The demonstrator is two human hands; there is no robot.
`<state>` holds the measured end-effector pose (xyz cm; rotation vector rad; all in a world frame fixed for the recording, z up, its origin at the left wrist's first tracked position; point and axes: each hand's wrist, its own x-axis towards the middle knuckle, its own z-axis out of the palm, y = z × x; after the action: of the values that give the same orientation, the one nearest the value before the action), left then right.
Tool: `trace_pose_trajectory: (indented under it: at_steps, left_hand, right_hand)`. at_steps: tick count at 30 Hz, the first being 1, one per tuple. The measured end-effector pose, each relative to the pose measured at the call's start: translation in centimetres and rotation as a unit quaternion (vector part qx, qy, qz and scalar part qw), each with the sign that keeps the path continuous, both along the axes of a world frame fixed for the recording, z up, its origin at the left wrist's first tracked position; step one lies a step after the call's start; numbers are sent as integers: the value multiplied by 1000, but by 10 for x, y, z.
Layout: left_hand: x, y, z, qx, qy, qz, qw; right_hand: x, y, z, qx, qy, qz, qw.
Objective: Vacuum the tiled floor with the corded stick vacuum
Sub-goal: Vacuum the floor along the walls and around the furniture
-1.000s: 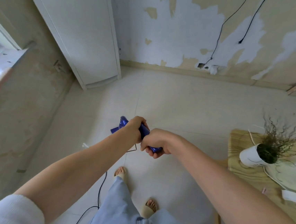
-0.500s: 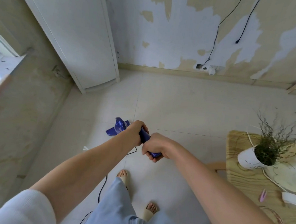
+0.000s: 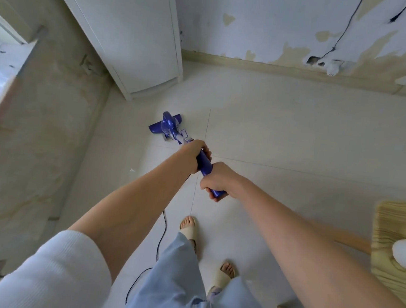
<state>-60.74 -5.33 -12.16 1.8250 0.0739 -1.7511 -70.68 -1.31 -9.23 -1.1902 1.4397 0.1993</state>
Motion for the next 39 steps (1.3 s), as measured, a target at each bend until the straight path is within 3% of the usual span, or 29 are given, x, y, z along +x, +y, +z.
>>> trace_pose_trajectory:
  at_steps: [11, 17, 28, 39]
  left_hand:
    - [99, -78, -47, 2, -31, 8, 999]
    - [106, -99, -51, -3, -18, 0, 1000]
    - [51, -59, -35, -21, 49, 11, 999]
    - [-40, 34, 4, -38, 76, -15, 996]
  right_hand:
    - [96, -76, -46, 16, -36, -6, 999]
    - [101, -96, -53, -1, -29, -13, 1000]
    - [42, -59, -33, -20, 34, 5, 999]
    - [-48, 30, 26, -12, 60, 14, 998]
